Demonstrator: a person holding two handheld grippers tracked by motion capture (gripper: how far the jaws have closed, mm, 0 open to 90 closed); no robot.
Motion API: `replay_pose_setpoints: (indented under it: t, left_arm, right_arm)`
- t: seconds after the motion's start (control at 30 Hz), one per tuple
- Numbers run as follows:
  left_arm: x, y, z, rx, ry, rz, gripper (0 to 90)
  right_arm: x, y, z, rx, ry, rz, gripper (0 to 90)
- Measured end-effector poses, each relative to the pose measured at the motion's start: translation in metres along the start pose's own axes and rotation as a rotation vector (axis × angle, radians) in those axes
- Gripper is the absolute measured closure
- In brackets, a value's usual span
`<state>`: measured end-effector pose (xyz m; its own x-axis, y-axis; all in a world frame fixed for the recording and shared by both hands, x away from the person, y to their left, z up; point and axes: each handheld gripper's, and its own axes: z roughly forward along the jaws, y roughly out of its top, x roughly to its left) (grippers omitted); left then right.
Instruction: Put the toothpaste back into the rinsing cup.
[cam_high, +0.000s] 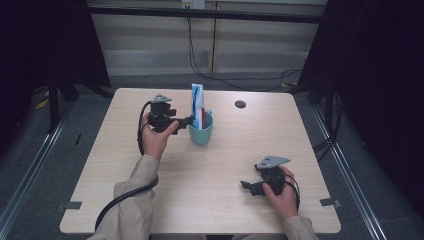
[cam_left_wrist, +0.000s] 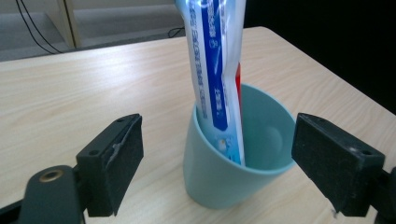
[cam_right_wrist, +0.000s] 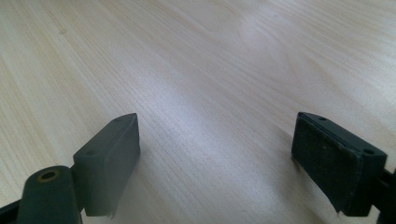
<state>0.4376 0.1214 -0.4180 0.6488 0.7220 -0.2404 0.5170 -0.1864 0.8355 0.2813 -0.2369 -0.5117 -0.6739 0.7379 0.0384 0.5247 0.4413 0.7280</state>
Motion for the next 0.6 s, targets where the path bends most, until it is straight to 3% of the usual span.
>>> replay_pose_setpoints:
  t: [0.6]
  left_arm:
    - [0.001, -0.030, -0.017, 0.007, -0.034, 0.013, 16.8]
  right_arm:
    - [0.001, 0.000, 0.000, 0.003, -0.003, -0.002, 14.9]
